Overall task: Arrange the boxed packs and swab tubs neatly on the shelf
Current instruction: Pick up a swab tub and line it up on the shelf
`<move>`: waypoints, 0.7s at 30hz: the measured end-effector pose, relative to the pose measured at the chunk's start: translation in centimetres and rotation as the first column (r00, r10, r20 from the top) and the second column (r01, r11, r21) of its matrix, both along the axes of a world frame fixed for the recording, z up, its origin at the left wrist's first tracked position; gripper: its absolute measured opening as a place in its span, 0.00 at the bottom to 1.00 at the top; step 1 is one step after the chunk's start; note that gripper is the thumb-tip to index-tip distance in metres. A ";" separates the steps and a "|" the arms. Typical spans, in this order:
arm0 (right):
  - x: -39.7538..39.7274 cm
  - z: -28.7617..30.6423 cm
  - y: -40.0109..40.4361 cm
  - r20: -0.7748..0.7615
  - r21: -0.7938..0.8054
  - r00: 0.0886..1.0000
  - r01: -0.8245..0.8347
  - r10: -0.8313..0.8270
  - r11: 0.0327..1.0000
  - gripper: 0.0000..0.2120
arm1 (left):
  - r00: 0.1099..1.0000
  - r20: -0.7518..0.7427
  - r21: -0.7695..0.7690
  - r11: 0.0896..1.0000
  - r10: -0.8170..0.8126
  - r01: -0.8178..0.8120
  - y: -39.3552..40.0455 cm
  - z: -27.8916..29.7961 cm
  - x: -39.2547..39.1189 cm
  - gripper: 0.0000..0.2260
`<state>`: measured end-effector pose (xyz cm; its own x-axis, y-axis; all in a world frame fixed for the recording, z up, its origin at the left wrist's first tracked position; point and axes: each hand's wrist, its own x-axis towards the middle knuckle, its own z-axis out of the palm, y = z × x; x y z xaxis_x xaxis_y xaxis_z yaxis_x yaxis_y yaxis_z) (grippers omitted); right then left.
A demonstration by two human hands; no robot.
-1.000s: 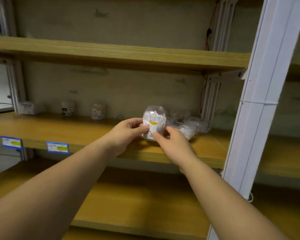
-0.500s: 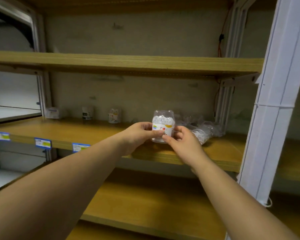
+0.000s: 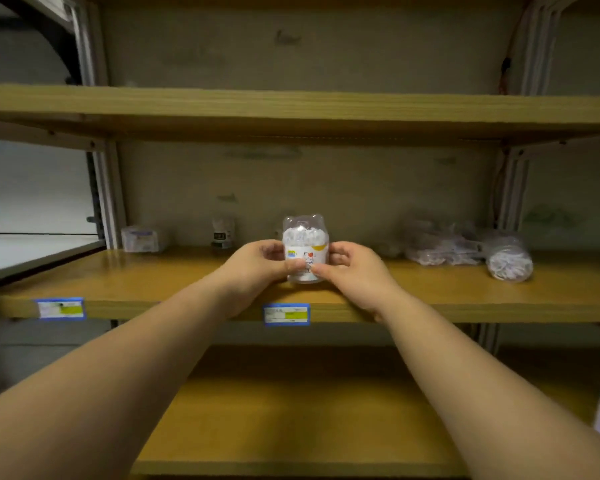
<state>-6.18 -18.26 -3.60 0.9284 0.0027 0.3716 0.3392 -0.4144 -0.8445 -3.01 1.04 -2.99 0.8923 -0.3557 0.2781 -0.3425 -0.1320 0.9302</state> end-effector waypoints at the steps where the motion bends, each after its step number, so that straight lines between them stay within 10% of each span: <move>1: 0.3 -0.3 0.1 0.021 -0.009 0.999 0.028 -0.028 1.000 0.17 | 1.000 0.001 -0.022 1.000 -0.011 0.011 0.1 -0.2 0.4 0.20; 21: -0.6 -0.4 -1.3 0.043 0.016 0.998 -0.056 0.055 0.998 0.16 | 0.991 0.077 0.059 0.991 0.112 -0.117 -0.5 0.1 -1.4 0.20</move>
<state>-6.77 -19.52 -4.00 0.9102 0.0471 0.4116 0.3974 -0.3795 -0.8355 -4.41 0.56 -2.91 0.9062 -0.2711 0.3245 -0.3887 -0.2319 0.8917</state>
